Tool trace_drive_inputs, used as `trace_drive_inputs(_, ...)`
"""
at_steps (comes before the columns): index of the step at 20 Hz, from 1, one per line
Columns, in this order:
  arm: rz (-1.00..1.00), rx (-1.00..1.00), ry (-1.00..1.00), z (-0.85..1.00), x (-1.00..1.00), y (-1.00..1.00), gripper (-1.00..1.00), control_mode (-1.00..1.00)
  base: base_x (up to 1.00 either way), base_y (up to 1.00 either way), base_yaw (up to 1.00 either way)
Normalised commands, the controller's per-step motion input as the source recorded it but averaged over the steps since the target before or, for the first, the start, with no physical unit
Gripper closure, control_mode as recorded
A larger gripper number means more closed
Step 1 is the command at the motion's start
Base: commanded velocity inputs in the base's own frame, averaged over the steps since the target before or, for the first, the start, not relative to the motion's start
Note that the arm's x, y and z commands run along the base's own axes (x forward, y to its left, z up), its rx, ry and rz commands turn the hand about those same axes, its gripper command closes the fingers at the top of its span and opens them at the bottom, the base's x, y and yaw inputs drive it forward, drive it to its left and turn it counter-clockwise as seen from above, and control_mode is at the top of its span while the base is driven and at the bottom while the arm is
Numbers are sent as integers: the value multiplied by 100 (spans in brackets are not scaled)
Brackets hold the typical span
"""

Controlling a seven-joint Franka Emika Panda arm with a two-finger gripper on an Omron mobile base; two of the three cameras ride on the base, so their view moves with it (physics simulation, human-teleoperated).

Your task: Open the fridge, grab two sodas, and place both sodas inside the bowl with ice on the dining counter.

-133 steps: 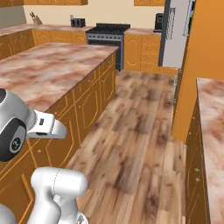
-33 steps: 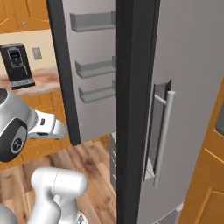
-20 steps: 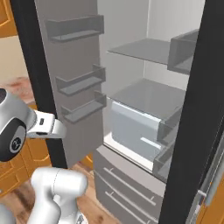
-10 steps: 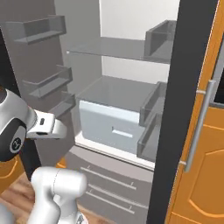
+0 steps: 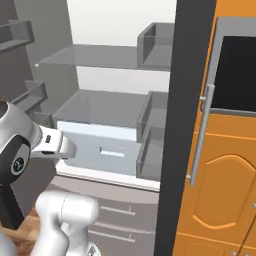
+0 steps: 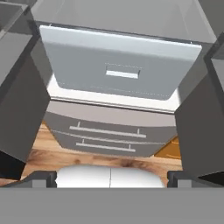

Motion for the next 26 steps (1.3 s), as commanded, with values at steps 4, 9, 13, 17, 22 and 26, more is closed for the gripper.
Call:
trace_drive_inputs(4, 0, 0, 0, 0, 0, 0, -100, 100, 49, 7, -34)
trace_drive_inputs(9, 0, 0, 0, 0, 0, 0, -100, 100, 60, 14, -30)
trace_drive_inputs(13, 0, 0, 0, 0, 0, 0, -100, 100, 64, 22, -21)
trace_drive_inputs(17, 0, 0, 0, 0, 0, 0, -100, 100, 60, 23, -7)
trace_drive_inputs(22, 1, -1, -23, 13, 11, 0, -100, -100, 23, 7, 0)
trace_drive_inputs(26, 2, -3, -47, 47, 3, 0, -100, -100, 0, 0, 0)
